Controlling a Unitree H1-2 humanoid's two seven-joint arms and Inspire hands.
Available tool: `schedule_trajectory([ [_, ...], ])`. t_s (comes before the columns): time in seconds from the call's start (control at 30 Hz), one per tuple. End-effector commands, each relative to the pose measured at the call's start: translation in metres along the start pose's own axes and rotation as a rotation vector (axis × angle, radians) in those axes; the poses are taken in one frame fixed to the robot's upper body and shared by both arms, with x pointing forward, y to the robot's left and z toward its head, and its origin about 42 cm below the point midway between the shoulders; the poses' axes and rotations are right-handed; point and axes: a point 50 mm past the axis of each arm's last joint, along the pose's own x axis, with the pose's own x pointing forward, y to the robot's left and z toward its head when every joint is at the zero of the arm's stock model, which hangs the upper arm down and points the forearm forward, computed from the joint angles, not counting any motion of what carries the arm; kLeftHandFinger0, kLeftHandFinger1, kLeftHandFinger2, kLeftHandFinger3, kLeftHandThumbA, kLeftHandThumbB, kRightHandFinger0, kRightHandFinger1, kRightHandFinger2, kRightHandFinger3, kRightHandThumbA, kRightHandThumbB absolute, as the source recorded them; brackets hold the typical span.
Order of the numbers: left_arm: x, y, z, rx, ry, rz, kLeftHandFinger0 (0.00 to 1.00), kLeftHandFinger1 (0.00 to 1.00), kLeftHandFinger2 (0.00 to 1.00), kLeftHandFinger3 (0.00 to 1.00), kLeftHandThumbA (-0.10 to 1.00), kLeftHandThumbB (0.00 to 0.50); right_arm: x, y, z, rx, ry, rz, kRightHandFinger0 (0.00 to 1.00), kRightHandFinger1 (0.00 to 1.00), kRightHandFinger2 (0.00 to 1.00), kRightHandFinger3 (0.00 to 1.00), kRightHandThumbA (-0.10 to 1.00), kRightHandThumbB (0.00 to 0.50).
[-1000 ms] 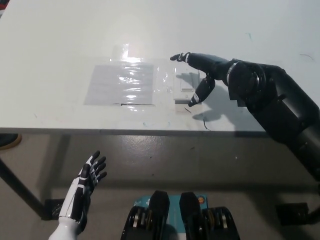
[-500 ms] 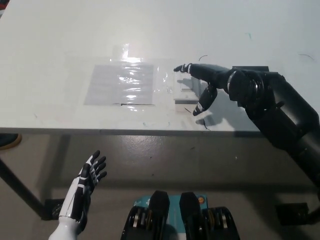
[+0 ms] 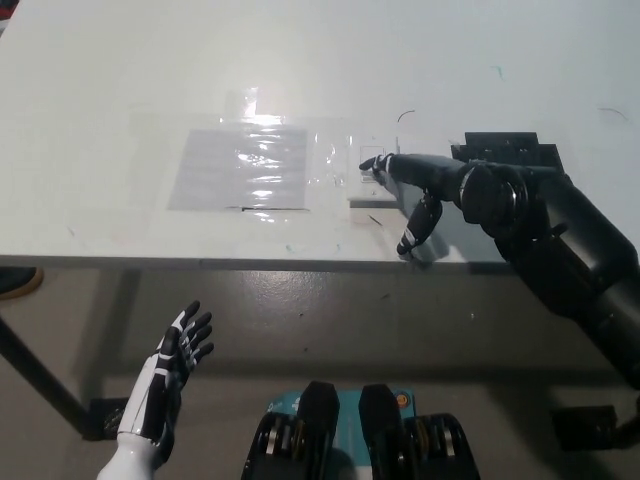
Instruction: A white switch is kept at the centre of the table close to the robot and the robot uses its right hand to press it to turn it on
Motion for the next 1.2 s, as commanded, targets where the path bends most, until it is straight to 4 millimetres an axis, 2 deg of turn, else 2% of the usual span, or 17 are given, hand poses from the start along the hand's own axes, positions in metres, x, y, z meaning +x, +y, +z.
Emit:
schedule_trajectory([
  [0.0,0.006,0.0,0.014,0.01,-0.068,-0.012,1.0,1.0,1.0,1.0,1.0,0.021,0.002,-0.004,0.002,-0.071,-0.002,0.003,1.0,1.0,1.0,1.0,1.0,0.348],
  [0.17,0.006,-0.001,0.014,0.009,-0.071,-0.017,1.0,1.0,1.0,1.0,1.0,0.012,0.01,0.008,-0.004,-0.083,0.016,0.025,1.0,1.0,1.0,1.0,1.0,0.348],
  [0.37,0.006,0.0,0.014,0.002,-0.07,-0.013,1.0,1.0,1.0,1.0,1.0,0.021,0.011,0.003,0.002,-0.14,0.015,0.038,1.0,1.0,1.0,1.0,1.0,0.343],
  [0.5,0.005,-0.001,0.014,-0.004,-0.066,-0.012,1.0,1.0,1.0,1.0,1.0,0.013,0.011,0.004,0.008,-0.191,0.019,0.066,1.0,1.0,1.0,1.0,1.0,0.365],
  [0.53,0.004,-0.002,0.014,-0.004,-0.068,-0.01,1.0,1.0,1.0,1.0,1.0,0.002,0.009,0.003,0.011,-0.198,0.012,0.064,1.0,1.0,1.0,1.0,1.0,0.359],
  [0.6,0.005,-0.002,0.014,-0.002,-0.07,-0.009,1.0,1.0,1.0,1.0,1.0,0.009,0.003,-0.003,0.014,-0.177,-0.011,0.037,1.0,1.0,1.0,1.0,1.0,0.351],
  [0.63,0.005,-0.002,0.014,0.002,-0.069,-0.009,1.0,1.0,1.0,1.0,1.0,0.011,-0.002,-0.012,0.015,-0.154,-0.031,0.01,1.0,1.0,1.0,1.0,1.0,0.362],
  [0.73,0.005,-0.002,0.014,-0.004,-0.071,-0.014,1.0,1.0,1.0,1.0,1.0,0.017,-0.028,-0.043,0.017,-0.048,-0.108,-0.105,1.0,1.0,1.0,1.0,1.0,0.331],
  [0.83,0.008,0.0,0.016,-0.001,-0.077,-0.01,1.0,1.0,1.0,1.0,1.0,0.019,-0.052,-0.071,0.017,0.038,-0.208,-0.213,1.0,1.0,1.0,1.0,1.0,0.327],
  [0.9,0.009,0.0,0.016,0.002,-0.073,-0.007,1.0,1.0,1.0,1.0,1.0,0.022,-0.079,-0.094,0.01,0.099,-0.299,-0.336,1.0,1.0,1.0,1.0,1.0,0.301],
  [0.93,0.009,-0.001,0.015,-0.003,-0.072,-0.008,1.0,1.0,1.0,1.0,1.0,0.017,-0.09,-0.099,0.008,0.122,-0.341,-0.376,1.0,1.0,1.0,1.0,1.0,0.262],
  [0.97,0.009,-0.001,0.015,-0.002,-0.072,-0.01,1.0,1.0,1.0,1.0,1.0,0.012,-0.103,-0.101,0.006,0.174,-0.384,-0.423,1.0,1.0,1.0,1.0,1.0,0.224],
  [1.07,0.01,0.0,0.016,0.006,-0.085,-0.011,1.0,1.0,1.0,1.0,1.0,0.013,-0.138,-0.092,-0.008,0.308,-0.481,-0.499,1.0,1.0,1.0,1.0,1.0,0.245],
  [1.1,0.011,-0.001,0.015,0.001,-0.086,-0.014,1.0,1.0,1.0,1.0,1.0,0.022,-0.148,-0.084,-0.013,0.337,-0.479,-0.519,1.0,1.0,1.0,1.0,1.0,0.312],
  [1.17,0.011,-0.001,0.014,-0.009,-0.086,-0.019,1.0,1.0,1.0,1.0,1.0,0.017,-0.165,-0.064,-0.026,0.38,-0.518,-0.555,1.0,1.0,1.0,1.0,1.0,0.253],
])
